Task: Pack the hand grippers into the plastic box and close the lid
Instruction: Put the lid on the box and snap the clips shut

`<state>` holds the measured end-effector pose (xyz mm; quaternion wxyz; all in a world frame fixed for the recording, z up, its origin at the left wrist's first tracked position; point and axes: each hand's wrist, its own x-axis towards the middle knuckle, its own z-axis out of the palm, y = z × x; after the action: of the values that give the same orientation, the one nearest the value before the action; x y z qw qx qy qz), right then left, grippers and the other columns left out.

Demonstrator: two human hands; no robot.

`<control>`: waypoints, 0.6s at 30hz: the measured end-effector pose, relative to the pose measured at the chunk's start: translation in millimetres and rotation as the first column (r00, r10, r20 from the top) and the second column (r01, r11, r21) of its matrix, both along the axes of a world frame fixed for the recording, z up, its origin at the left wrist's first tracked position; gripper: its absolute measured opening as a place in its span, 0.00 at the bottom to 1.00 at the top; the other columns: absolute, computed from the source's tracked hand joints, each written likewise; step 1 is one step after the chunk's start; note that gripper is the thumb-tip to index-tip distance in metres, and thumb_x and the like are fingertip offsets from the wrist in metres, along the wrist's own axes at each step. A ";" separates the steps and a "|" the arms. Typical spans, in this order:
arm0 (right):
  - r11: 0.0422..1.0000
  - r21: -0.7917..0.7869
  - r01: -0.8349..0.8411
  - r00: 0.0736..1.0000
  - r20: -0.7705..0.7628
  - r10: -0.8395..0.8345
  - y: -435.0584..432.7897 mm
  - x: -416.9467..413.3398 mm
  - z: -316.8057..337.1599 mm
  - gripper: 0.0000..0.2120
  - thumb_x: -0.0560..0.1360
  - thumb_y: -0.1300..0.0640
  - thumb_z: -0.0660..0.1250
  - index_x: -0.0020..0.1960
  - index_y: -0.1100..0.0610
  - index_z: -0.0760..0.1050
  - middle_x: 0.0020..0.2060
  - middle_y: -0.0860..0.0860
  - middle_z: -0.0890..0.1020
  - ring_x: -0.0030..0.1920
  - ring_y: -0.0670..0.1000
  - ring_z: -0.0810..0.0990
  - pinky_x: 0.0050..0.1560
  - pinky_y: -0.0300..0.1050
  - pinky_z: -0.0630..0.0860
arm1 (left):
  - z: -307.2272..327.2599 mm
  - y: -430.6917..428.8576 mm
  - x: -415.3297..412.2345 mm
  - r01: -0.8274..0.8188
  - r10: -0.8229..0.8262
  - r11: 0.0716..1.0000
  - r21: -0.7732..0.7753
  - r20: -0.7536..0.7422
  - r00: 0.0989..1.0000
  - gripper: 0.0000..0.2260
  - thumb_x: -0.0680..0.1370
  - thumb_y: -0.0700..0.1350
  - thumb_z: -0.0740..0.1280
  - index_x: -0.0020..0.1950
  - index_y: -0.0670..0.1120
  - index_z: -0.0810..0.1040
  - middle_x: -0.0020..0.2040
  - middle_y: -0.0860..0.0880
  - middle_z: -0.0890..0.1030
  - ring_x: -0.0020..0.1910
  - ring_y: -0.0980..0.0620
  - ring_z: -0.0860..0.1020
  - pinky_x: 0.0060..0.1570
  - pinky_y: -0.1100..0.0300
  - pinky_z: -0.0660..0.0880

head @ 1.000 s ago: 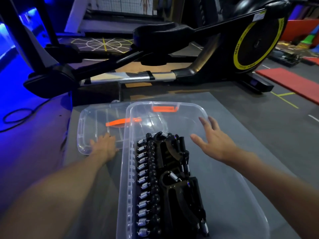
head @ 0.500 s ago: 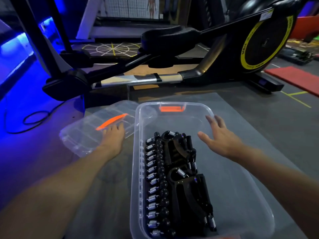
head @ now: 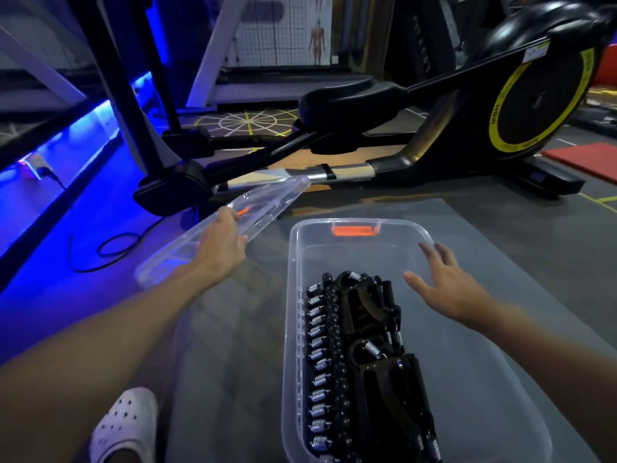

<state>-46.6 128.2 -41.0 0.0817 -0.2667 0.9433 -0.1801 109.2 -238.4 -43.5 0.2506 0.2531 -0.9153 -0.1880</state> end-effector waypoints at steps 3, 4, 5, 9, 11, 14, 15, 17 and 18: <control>0.995 -0.093 0.034 0.999 0.025 -0.032 1.1 0.2 3.8 0.34 0.78 0.38 0.56 0.78 0.50 0.49 0.77 0.52 0.54 0.72 0.59 0.65 0.69 0.59 0.64 | 38.3 12.4 14.3 0.104 -0.110 0.992 -0.069 -0.078 0.991 0.14 0.77 0.39 0.66 0.58 0.42 0.65 0.46 0.45 0.74 0.48 0.39 0.74 0.48 0.44 0.72; 0.987 -0.144 0.070 0.997 0.042 -0.065 1.0 -0.9 5.7 0.34 0.78 0.38 0.56 0.78 0.50 0.50 0.76 0.54 0.58 0.73 0.59 0.64 0.70 0.61 0.63 | 49.5 16.9 19.5 0.143 -0.153 0.984 -0.106 -0.102 0.983 0.14 0.76 0.38 0.67 0.57 0.42 0.65 0.46 0.46 0.72 0.48 0.39 0.73 0.49 0.44 0.71; 0.968 -0.214 0.132 0.989 0.091 -0.114 0.1 -1.0 10.5 0.33 0.78 0.38 0.56 0.77 0.50 0.52 0.74 0.55 0.63 0.72 0.59 0.65 0.70 0.61 0.62 | 60.2 22.0 25.3 0.184 -0.202 0.972 -0.145 -0.120 0.972 0.14 0.76 0.37 0.67 0.57 0.41 0.66 0.47 0.46 0.72 0.48 0.40 0.73 0.50 0.45 0.71; 0.728 -0.603 0.326 0.931 0.340 -0.135 -0.5 4.7 51.5 0.21 0.80 0.42 0.55 0.69 0.51 0.65 0.64 0.53 0.75 0.62 0.53 0.73 0.62 0.49 0.67 | 84.9 51.2 47.1 0.395 -0.438 0.872 -0.288 -0.104 0.893 0.14 0.74 0.39 0.68 0.56 0.45 0.68 0.49 0.46 0.74 0.49 0.45 0.73 0.52 0.46 0.72; 0.590 -0.699 0.403 0.893 0.442 -0.086 5.3 5.5 75.2 0.16 0.81 0.41 0.54 0.62 0.49 0.67 0.59 0.55 0.77 0.59 0.54 0.76 0.62 0.52 0.71 | 86.2 71.9 55.2 0.505 -0.544 0.787 -0.354 -0.014 0.839 0.15 0.74 0.42 0.67 0.56 0.49 0.65 0.51 0.46 0.74 0.50 0.46 0.73 0.53 0.48 0.72; 0.521 -0.702 0.485 0.821 0.571 0.006 21.6 10.9 88.2 0.16 0.78 0.41 0.60 0.58 0.51 0.69 0.46 0.54 0.77 0.43 0.54 0.78 0.44 0.50 0.78 | 76.6 109.4 61.0 0.652 -0.679 0.626 -0.429 0.113 0.726 0.17 0.74 0.40 0.70 0.56 0.48 0.65 0.51 0.46 0.74 0.50 0.52 0.69 0.52 0.55 0.68; 0.576 -0.659 0.484 0.825 0.562 -0.051 29.6 14.8 85.9 0.17 0.76 0.43 0.65 0.56 0.55 0.71 0.41 0.55 0.76 0.37 0.54 0.75 0.36 0.46 0.76 | 73.3 120.9 61.4 0.690 -0.713 0.579 -0.435 0.141 0.687 0.18 0.74 0.39 0.72 0.56 0.48 0.66 0.51 0.47 0.74 0.50 0.53 0.68 0.52 0.57 0.66; 0.715 -0.514 0.474 0.852 0.474 -0.224 48.9 19.5 73.2 0.20 0.72 0.52 0.72 0.58 0.58 0.70 0.38 0.56 0.74 0.31 0.52 0.71 0.30 0.43 0.69 | 62.8 133.4 61.1 0.751 -0.757 0.519 -0.409 0.189 0.626 0.19 0.73 0.39 0.73 0.56 0.49 0.65 0.51 0.49 0.74 0.50 0.54 0.68 0.53 0.58 0.65; 0.747 -0.442 0.497 0.849 0.426 -0.312 58.9 24.3 67.1 0.23 0.71 0.57 0.73 0.63 0.58 0.68 0.39 0.57 0.74 0.30 0.52 0.70 0.29 0.42 0.66 | 55.9 134.5 60.3 0.769 -0.758 0.501 -0.397 0.227 0.611 0.20 0.73 0.39 0.73 0.57 0.49 0.65 0.51 0.49 0.74 0.51 0.55 0.68 0.53 0.61 0.65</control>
<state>-22.3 187.1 26.1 0.1164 -0.0312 0.8625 -0.4916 169.5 -103.9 12.4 0.1834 -0.2411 -0.9514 -0.0552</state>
